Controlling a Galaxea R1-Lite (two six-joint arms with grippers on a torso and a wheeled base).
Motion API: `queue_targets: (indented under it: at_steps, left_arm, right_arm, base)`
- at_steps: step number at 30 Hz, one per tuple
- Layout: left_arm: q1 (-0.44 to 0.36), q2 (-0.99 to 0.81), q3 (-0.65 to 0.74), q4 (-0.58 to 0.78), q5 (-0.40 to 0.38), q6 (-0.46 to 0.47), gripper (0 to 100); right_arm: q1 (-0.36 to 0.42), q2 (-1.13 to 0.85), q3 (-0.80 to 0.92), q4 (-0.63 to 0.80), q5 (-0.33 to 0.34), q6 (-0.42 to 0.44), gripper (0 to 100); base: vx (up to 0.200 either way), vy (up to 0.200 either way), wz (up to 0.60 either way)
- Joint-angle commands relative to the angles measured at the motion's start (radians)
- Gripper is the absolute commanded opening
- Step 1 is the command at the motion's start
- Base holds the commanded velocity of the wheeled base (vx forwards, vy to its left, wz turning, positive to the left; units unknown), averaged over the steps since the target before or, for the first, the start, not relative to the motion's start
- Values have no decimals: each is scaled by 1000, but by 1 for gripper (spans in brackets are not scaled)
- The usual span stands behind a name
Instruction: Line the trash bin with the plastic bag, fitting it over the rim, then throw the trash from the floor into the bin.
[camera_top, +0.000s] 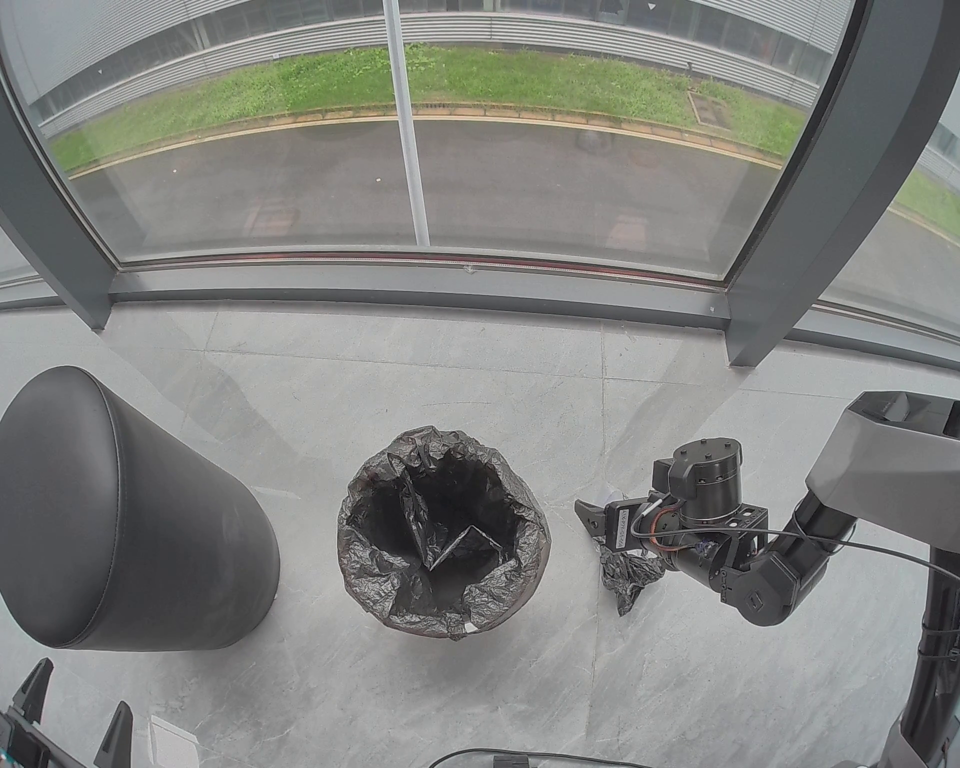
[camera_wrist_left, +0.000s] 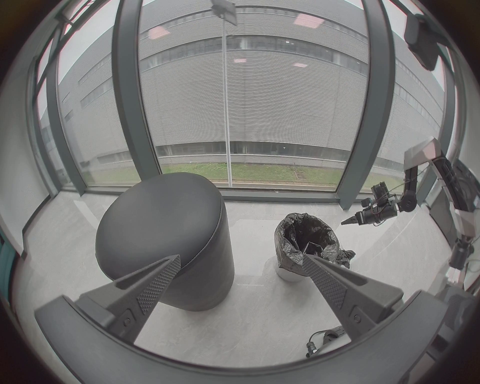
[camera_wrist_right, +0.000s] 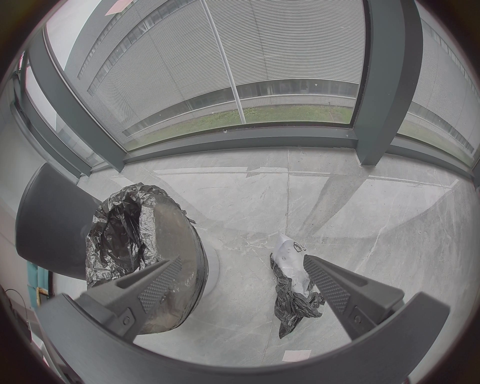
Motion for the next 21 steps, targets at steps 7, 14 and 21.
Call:
queue_targets:
  at_steps: [7, 14, 21]
  left_arm:
    - [-1, 2, 40, -80, 86, -14, 100]
    - [-4, -15, 37, -80, 109, -26, 100]
    - [-4, -15, 37, -80, 94, -34, 100]
  right_arm:
    - [-75, 40, -27, -6, 11, -33, 100]
    - [-131, 83, -44, -3, 99, -51, 100]
    - [-115, 231, -167, 8, 111, -33, 100]
  base:
    - [0, 0, 0]
    - [0, 0, 0]
    - [0, 0, 0]
